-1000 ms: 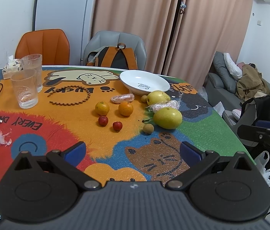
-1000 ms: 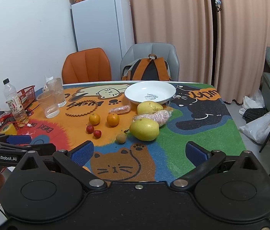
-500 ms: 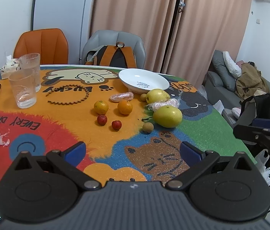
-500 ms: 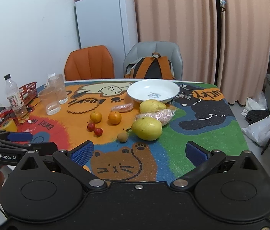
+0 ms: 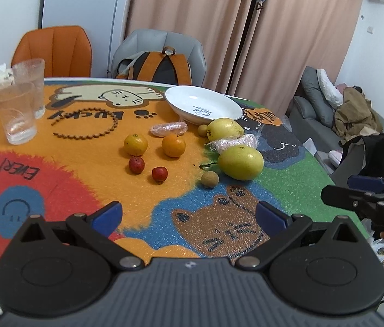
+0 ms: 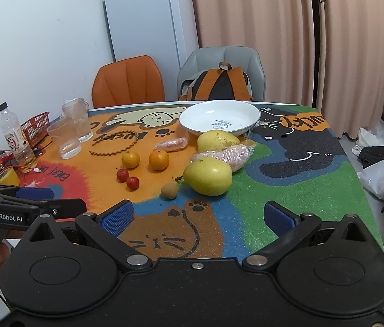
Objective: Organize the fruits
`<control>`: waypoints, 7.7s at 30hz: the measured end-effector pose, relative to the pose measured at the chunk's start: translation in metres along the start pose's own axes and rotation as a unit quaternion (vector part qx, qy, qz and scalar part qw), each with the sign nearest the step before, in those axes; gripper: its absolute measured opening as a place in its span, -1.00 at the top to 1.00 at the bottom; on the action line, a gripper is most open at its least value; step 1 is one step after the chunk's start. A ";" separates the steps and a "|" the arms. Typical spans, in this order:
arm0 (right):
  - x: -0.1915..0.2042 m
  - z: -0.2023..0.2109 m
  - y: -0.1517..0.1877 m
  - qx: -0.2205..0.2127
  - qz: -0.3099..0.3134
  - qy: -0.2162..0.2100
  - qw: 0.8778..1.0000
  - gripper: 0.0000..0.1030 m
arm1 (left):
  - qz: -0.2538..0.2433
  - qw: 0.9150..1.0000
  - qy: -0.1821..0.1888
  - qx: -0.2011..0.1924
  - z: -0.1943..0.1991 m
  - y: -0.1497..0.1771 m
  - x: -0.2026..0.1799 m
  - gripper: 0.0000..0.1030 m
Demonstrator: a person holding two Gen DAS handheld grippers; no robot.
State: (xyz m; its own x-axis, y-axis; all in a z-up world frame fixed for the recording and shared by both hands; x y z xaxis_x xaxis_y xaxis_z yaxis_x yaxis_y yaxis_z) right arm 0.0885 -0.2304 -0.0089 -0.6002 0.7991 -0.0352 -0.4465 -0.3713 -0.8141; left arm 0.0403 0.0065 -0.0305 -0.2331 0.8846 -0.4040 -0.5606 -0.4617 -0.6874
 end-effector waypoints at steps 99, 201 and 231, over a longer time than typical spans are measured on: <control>-0.027 -0.135 -0.058 -0.020 -0.022 -0.108 0.994 0.55 | 0.029 0.999 -0.008 -0.016 -0.110 -0.084 -0.007 0.59; -0.092 -0.203 -0.106 -0.018 -0.044 -0.035 0.998 -0.25 | 0.078 0.996 -0.044 -0.015 -0.180 -0.166 -0.020 -0.74; -0.079 -0.122 -0.079 -0.031 -0.051 -0.041 0.997 -0.99 | 0.060 0.997 -0.034 -0.029 -0.096 -0.128 -0.004 -0.89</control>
State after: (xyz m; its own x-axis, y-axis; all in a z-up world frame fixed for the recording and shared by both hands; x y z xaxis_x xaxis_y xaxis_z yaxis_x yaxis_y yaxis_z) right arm 0.2524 -0.2068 -0.0121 -0.6062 0.7896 0.0951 -0.4686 -0.2580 -0.8449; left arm 0.1886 0.0558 0.0009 -0.3500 0.8240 -0.4455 -0.4789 -0.5662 -0.6709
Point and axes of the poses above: each gripper's, at about its wrist camera, not at the fingertips, and z roughly against the way its jaws point, x to its left, y to its underside, the point moved 1 cm from there along -z, roughly the way its jaws point, and after that the axes turned 15 degrees about z, right-handed, at the moved point
